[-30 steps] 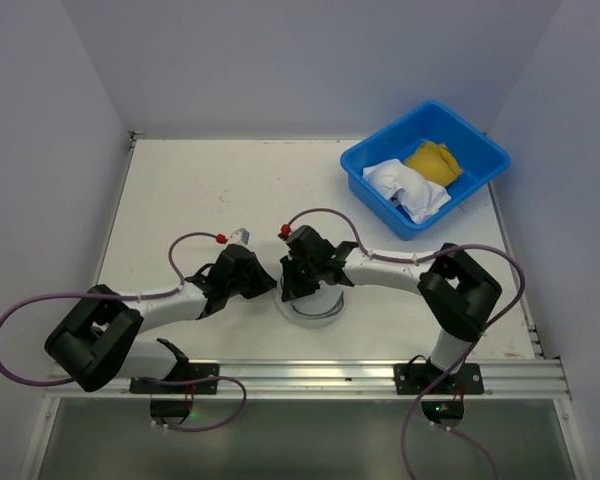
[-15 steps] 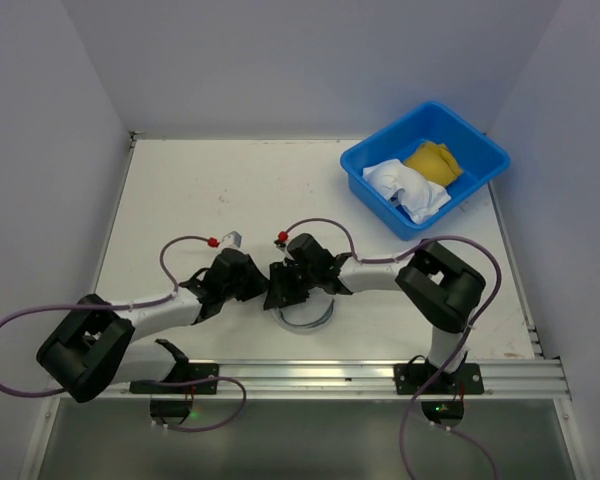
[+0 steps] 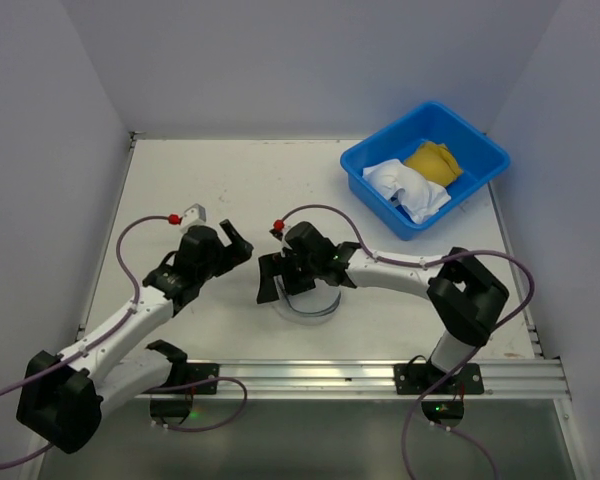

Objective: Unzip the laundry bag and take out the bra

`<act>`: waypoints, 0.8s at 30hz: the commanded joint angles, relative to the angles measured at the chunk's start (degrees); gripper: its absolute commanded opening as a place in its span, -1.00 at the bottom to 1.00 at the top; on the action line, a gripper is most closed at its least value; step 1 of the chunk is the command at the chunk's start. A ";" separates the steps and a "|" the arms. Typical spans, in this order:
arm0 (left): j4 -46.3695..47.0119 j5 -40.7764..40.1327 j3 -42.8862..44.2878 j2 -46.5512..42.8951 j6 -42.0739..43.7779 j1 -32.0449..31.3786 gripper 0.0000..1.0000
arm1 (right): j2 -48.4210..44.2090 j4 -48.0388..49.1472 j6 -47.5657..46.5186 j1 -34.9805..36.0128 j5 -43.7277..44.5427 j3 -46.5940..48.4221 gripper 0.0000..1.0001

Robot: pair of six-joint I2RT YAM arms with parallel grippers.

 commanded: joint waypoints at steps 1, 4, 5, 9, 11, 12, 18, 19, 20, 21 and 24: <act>-6.66 -4.12 4.43 -1.79 4.48 1.45 0.91 | -4.28 -9.41 -5.26 0.98 5.94 6.79 0.91; -8.86 -5.09 6.19 -2.76 5.53 2.15 0.96 | -5.60 -13.90 -6.31 1.07 7.62 9.69 0.97; -10.17 -5.45 6.63 -3.03 6.06 2.33 0.97 | -5.95 -14.78 -6.58 1.07 8.93 10.31 0.97; -13.34 -7.56 9.79 -4.26 8.17 3.82 1.00 | -7.18 -20.31 -9.38 1.15 12.10 13.83 0.97; -14.57 -8.26 11.90 -4.52 9.66 4.61 1.00 | -7.53 -21.73 -10.09 0.98 13.94 15.94 0.97; -14.84 -8.35 12.43 -4.52 10.10 4.79 1.00 | -8.23 -22.43 -11.05 0.89 17.43 16.29 0.97; -17.39 -7.47 17.18 -5.22 13.18 6.55 1.00 | -14.63 -25.95 -11.33 -13.56 22.03 17.27 0.97; -17.83 -7.56 18.40 -5.49 13.62 6.98 1.00 | -16.74 -25.86 -11.33 -16.13 22.30 16.05 0.97; -18.88 -7.65 19.11 -5.75 14.41 7.34 1.00 | -21.63 -25.86 -11.33 -18.77 22.56 15.42 0.97; -19.41 -7.65 19.73 -6.19 14.85 7.60 1.00 | -24.38 -25.95 -11.33 -21.58 22.65 14.72 0.97; -21.52 -7.91 22.89 -7.95 16.08 8.31 1.00 | -35.63 -28.05 -11.94 -32.04 24.84 12.87 0.97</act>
